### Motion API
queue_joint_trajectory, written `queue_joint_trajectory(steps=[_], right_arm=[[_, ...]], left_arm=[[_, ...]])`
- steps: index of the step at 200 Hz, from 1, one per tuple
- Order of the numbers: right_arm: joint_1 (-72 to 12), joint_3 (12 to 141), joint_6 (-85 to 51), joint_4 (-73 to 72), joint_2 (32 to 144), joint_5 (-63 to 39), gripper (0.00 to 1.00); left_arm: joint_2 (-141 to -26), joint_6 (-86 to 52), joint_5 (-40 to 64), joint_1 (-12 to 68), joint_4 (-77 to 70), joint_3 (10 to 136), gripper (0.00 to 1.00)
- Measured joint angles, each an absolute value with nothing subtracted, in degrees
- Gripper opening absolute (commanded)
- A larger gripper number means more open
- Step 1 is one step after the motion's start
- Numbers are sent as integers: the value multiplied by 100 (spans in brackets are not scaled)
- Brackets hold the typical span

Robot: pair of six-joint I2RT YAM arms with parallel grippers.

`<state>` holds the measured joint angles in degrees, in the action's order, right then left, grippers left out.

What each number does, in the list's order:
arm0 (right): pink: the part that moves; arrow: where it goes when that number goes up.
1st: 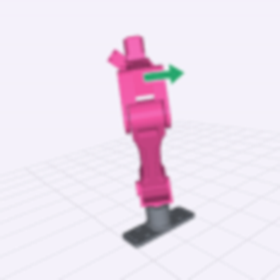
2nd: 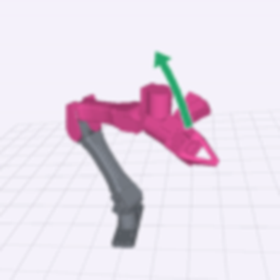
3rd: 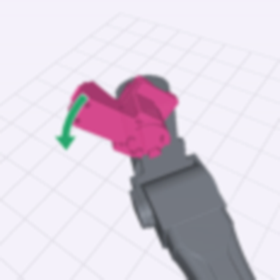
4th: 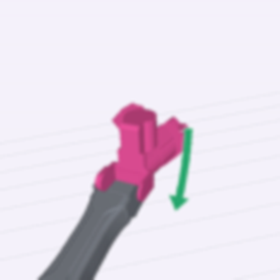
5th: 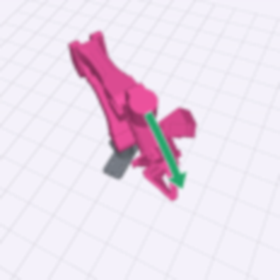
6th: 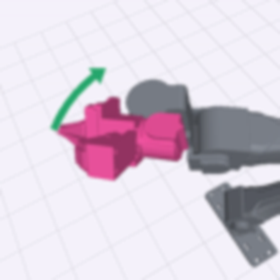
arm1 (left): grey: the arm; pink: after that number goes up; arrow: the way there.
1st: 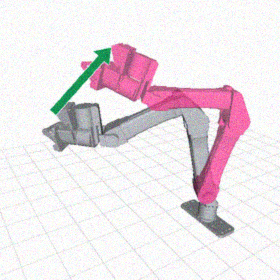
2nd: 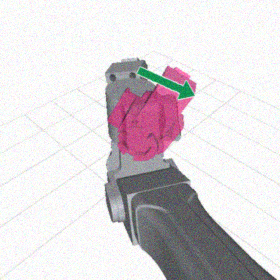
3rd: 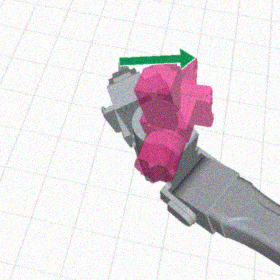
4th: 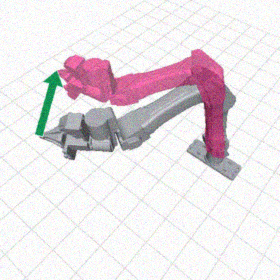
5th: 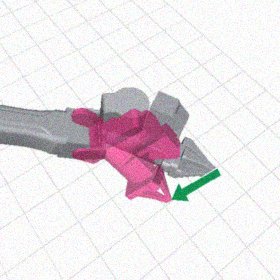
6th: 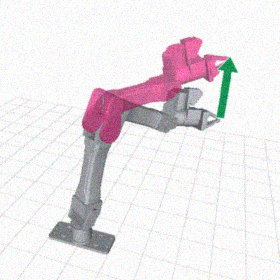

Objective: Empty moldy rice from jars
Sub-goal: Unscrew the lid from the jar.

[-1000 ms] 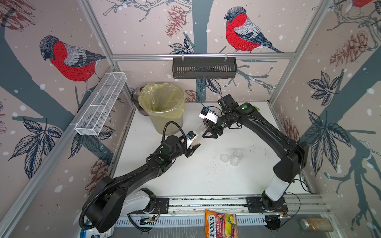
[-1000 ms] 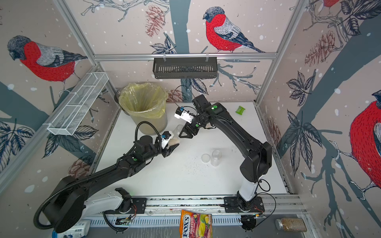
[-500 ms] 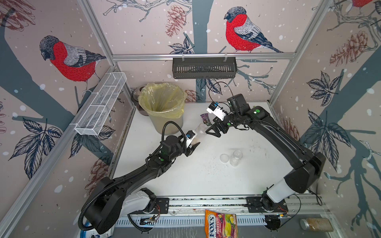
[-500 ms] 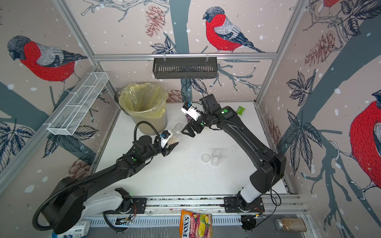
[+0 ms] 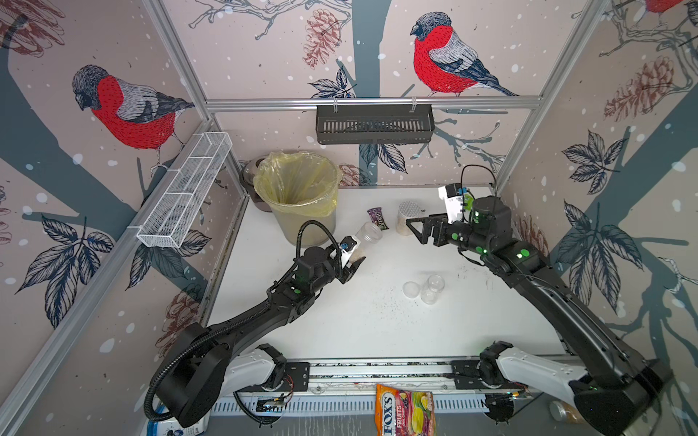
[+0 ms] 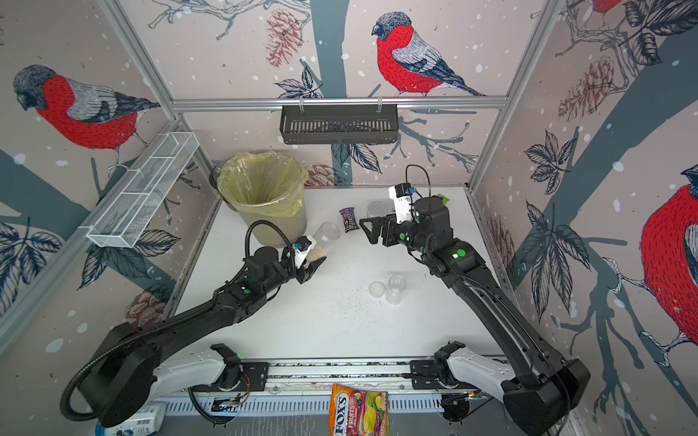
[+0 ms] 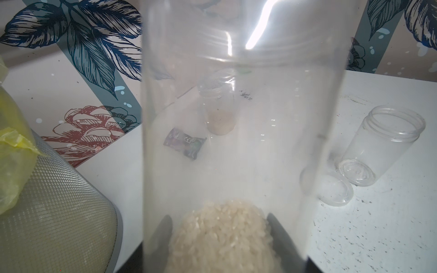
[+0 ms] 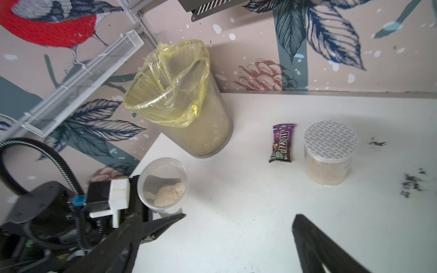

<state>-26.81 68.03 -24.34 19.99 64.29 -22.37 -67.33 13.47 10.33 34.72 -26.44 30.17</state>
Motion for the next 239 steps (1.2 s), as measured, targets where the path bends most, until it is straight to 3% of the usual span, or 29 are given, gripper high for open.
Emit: queue_joint_trajectory(steps=[41,121,184,239], right_arm=[[-3105,6587,-3273,1671,6320,-2364,100],[-3758,7559,-4672,2742,7644,-1859,100],[-3975,9306,-4678,4185,9063,-1909,98],[-3994,10014,-4392,4941,9572,-1905,95]], left_arm=[[-6737,1380,1002,3474,-2639,3048,0],[-7059,1557,1009,3509,-2630,3188,0],[-7078,1656,880,3511,-2652,3129,0],[-7122,1658,878,3511,-2670,3107,0]])
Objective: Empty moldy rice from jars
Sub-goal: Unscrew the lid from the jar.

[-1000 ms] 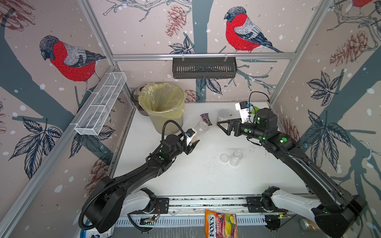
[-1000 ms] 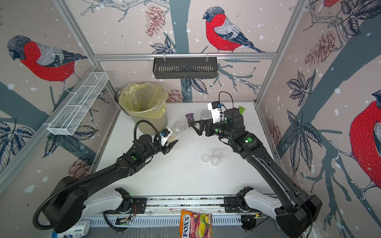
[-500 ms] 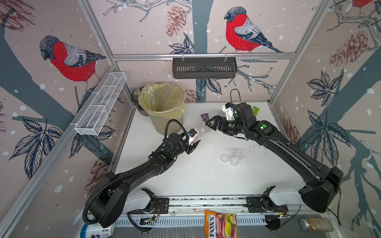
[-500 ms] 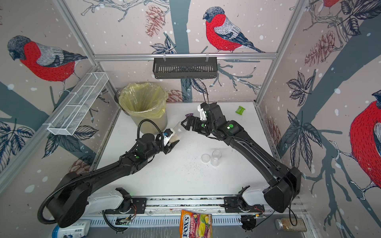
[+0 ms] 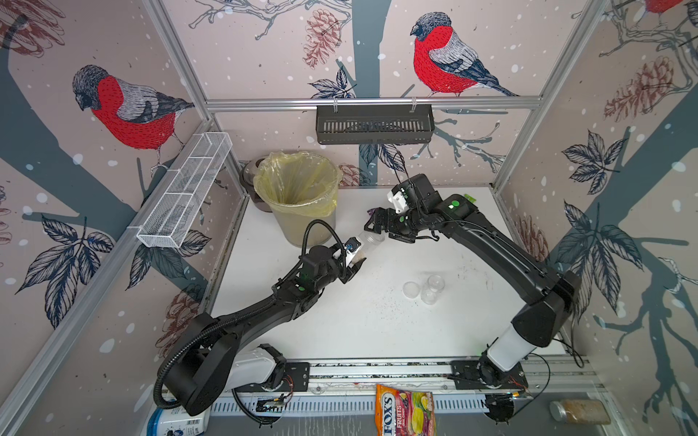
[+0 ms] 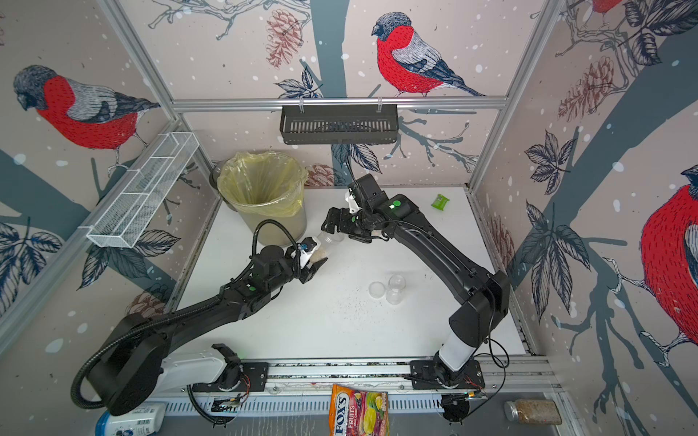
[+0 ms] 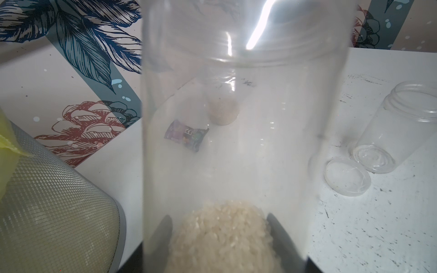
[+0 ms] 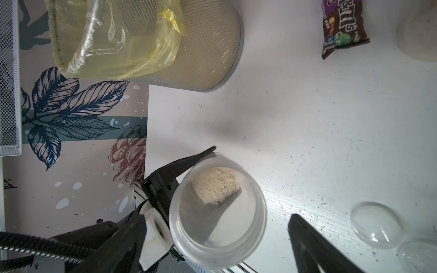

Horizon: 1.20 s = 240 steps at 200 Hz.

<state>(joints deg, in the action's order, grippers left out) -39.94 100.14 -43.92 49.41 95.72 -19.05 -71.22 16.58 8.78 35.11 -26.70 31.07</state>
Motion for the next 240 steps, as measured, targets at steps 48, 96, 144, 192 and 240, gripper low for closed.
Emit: queue_joint_trajectory(steps=[48,96,144,192,240], right_arm=[[-3992,10197,-4185,5199,9760,-1911,92],[-3992,10394,-4056,5223,9933,-1973,88],[-3994,10683,-3981,5422,10116,-1999,84],[-3990,10750,-3874,5575,10243,-2093,80],[-3968,10753,-3835,5653,10250,-2143,72]], left_arm=[[-7131,1673,878,3511,-2672,3098,0],[-7168,1673,878,3511,-2672,3098,0],[-7172,1673,878,3511,-2672,3098,0],[-7168,1673,878,3511,-2672,3098,0],[-7179,1675,878,3511,-2672,3098,0]])
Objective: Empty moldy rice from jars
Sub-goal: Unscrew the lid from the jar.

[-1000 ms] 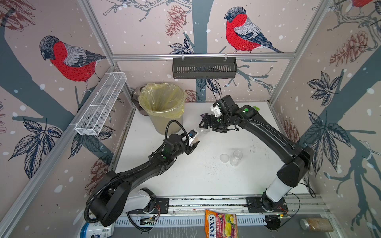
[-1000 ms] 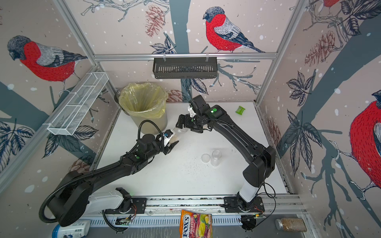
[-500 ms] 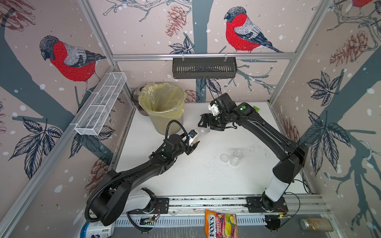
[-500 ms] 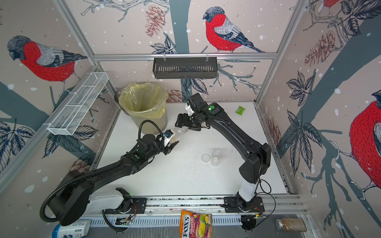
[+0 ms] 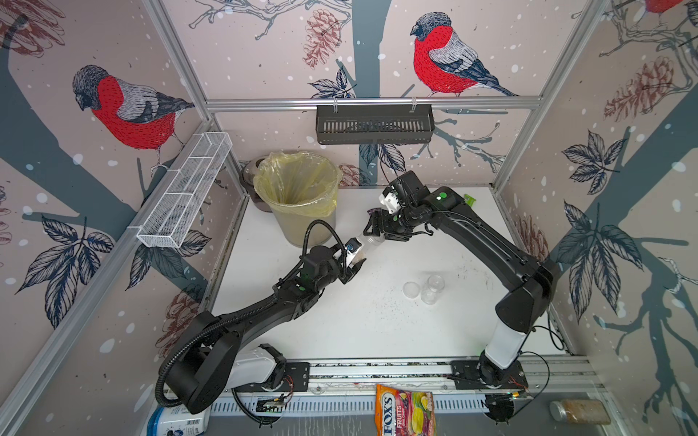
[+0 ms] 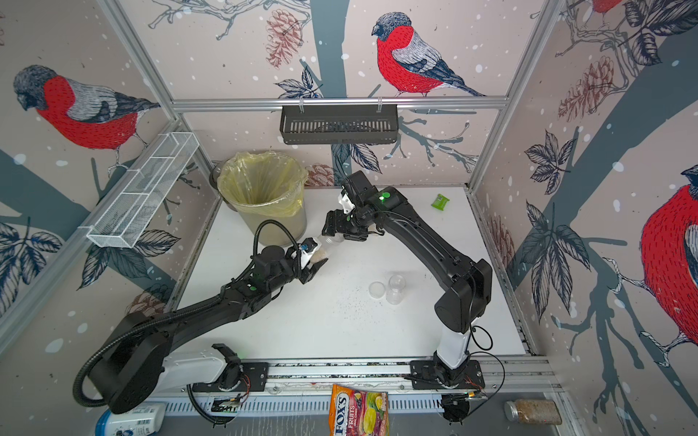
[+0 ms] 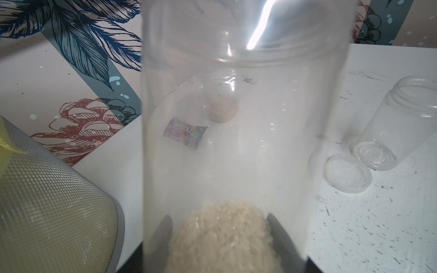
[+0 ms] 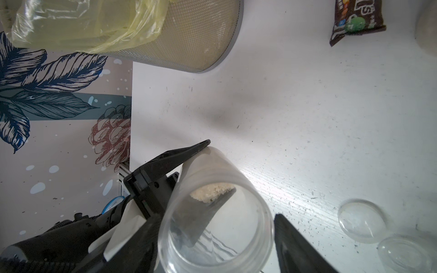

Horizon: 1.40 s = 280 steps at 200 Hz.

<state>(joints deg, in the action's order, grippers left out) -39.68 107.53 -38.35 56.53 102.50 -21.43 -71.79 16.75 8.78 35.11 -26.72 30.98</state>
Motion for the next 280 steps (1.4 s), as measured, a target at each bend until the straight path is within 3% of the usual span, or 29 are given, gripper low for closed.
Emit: queue_joint_trajectory(steps=[77,280], right_arm=[[-3704,10781,-3035,5745,10291,-2641,57],[-3448,11511,661,6445,10551,-3365,50]], left_arm=[[-7205,1686,858,3516,-2777,3065,0],[-7242,1398,1404,3413,-3286,2991,0]])
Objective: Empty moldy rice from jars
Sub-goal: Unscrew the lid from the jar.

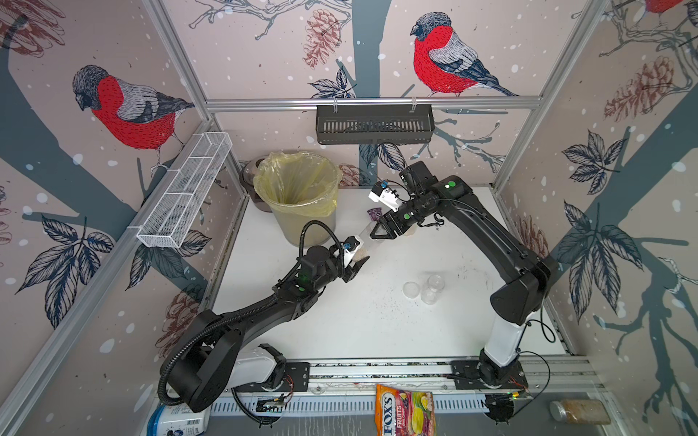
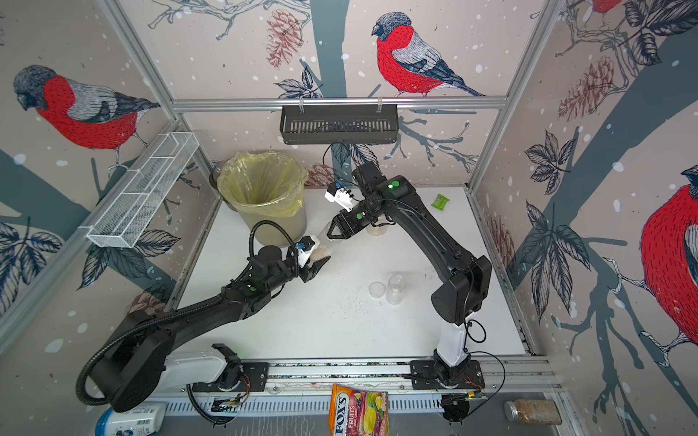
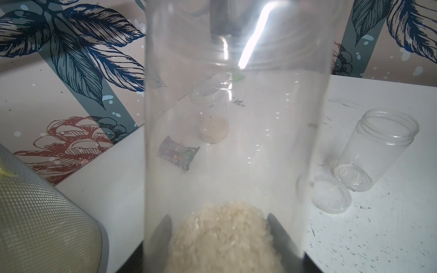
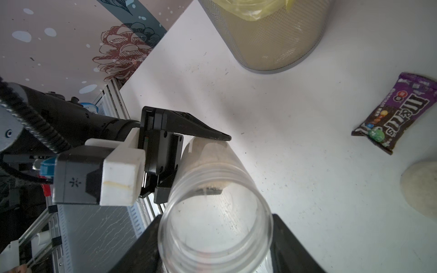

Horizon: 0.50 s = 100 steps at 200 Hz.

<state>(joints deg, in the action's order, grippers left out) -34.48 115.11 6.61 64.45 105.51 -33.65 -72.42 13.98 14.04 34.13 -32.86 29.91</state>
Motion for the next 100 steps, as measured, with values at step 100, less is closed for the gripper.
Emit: queue_joint_trajectory(steps=[100], right_arm=[[-3566,11598,2130,6648,10619,-3417,56]], left_arm=[[-7131,1468,1485,3411,-2947,3072,0]])
